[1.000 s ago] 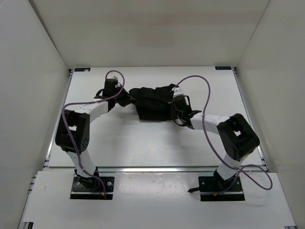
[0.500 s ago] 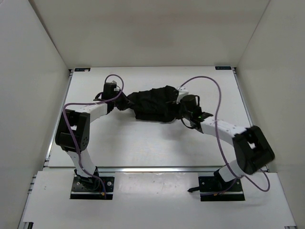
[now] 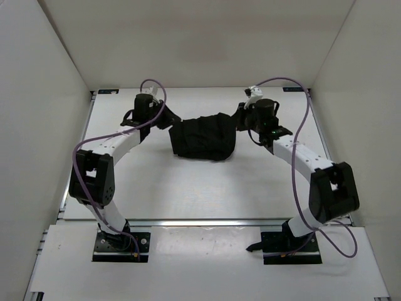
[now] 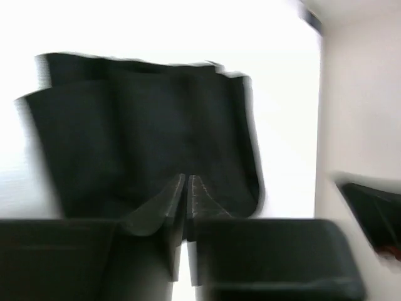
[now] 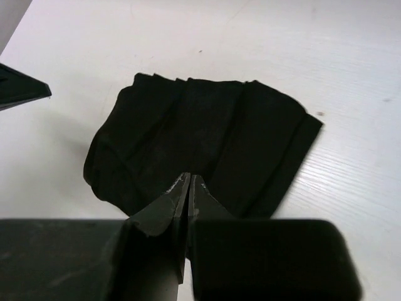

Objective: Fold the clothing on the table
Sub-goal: Fold the skirt

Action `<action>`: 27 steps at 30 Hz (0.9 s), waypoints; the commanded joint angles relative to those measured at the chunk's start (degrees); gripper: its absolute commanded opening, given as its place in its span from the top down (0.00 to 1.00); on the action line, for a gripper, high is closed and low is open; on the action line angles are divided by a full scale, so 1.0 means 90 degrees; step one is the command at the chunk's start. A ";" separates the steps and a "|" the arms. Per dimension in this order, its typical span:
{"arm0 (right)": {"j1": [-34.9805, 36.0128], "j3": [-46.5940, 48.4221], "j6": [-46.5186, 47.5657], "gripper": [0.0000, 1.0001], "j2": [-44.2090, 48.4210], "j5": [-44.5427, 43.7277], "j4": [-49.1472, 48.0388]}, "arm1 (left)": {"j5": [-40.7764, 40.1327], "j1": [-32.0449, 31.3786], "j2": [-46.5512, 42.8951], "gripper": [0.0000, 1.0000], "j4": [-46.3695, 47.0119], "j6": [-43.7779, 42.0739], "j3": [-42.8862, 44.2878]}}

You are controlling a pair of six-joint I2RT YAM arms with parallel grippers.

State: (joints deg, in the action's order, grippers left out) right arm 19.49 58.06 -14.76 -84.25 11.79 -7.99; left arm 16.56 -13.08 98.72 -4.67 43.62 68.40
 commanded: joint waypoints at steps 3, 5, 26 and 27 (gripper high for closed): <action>0.0217 0.1106 -0.0331 1.00 -0.1184 0.1305 0.0350 | 0.0913 -0.0860 -0.0101 1.00 0.1181 0.0124 0.0037; 0.0266 0.1272 -0.0449 1.00 -0.1594 0.1511 0.0234 | 0.0992 -0.1007 0.0201 1.00 0.1241 0.0231 0.0046; 0.0081 0.0648 -0.0859 1.00 -0.2807 0.1666 0.0038 | 0.1549 -0.1086 0.1503 1.00 0.0040 -0.0266 -0.0208; 0.0023 0.0648 -0.0908 1.00 -0.2701 0.1746 -0.0020 | 0.1501 -0.1028 0.1386 1.00 -0.0047 -0.0305 -0.0043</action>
State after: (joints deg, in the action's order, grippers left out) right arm 21.23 63.26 -21.85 -109.47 25.89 -6.66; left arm 29.58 -24.14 114.10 -2.61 42.70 66.08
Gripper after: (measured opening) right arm 0.001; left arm 0.017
